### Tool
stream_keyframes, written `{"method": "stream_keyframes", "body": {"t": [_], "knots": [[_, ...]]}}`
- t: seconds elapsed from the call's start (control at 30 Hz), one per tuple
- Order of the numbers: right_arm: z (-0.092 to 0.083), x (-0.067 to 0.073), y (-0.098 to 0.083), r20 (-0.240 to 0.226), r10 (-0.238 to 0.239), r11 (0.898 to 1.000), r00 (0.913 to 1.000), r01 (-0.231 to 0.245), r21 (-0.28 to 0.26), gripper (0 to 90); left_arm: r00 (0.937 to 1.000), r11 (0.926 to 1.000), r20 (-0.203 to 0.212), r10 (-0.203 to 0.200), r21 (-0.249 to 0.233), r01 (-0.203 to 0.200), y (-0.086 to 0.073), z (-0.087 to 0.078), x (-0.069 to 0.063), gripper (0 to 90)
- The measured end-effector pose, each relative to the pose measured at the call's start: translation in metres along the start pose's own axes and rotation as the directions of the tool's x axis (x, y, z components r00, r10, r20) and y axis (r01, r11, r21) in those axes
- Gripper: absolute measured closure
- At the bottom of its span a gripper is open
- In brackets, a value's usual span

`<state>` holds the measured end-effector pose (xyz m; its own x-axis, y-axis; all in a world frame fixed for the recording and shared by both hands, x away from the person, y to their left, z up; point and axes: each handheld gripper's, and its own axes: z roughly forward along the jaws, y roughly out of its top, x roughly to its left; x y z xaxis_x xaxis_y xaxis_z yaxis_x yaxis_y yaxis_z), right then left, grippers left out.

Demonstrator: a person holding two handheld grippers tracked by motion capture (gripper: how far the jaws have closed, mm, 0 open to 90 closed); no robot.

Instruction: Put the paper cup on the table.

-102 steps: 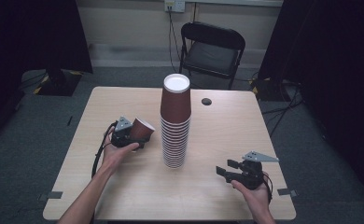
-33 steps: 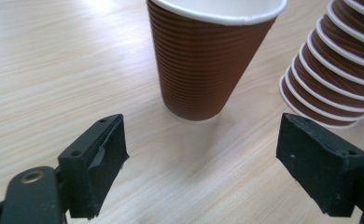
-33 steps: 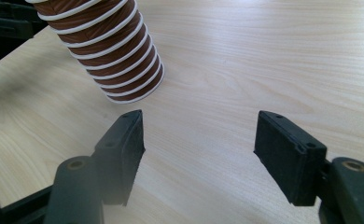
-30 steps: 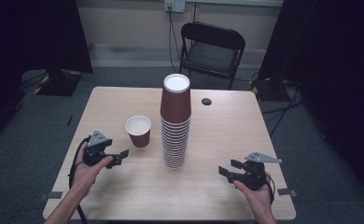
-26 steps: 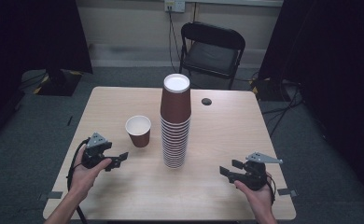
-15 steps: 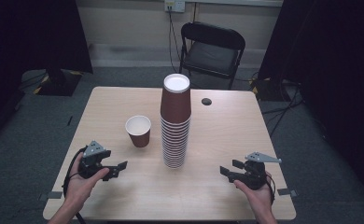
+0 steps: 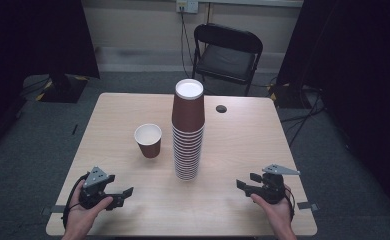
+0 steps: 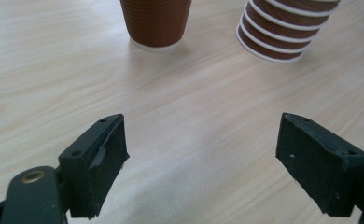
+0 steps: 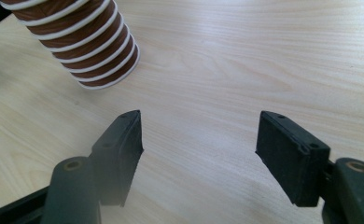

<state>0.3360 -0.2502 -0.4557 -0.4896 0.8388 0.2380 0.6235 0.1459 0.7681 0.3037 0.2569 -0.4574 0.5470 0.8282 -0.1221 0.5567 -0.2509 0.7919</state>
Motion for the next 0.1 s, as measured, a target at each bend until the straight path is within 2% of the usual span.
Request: {"method": "stream_keyframes", "body": {"t": [0.1], "knots": [[0.0032,0.0002,-0.001,0.02,-0.018,1.0,0.9996,0.018,0.004,28.5,0.9999,0.9999,0.011,0.005,-0.016,-0.005,-0.0004,-0.0006,0.0019,16.1]]}}
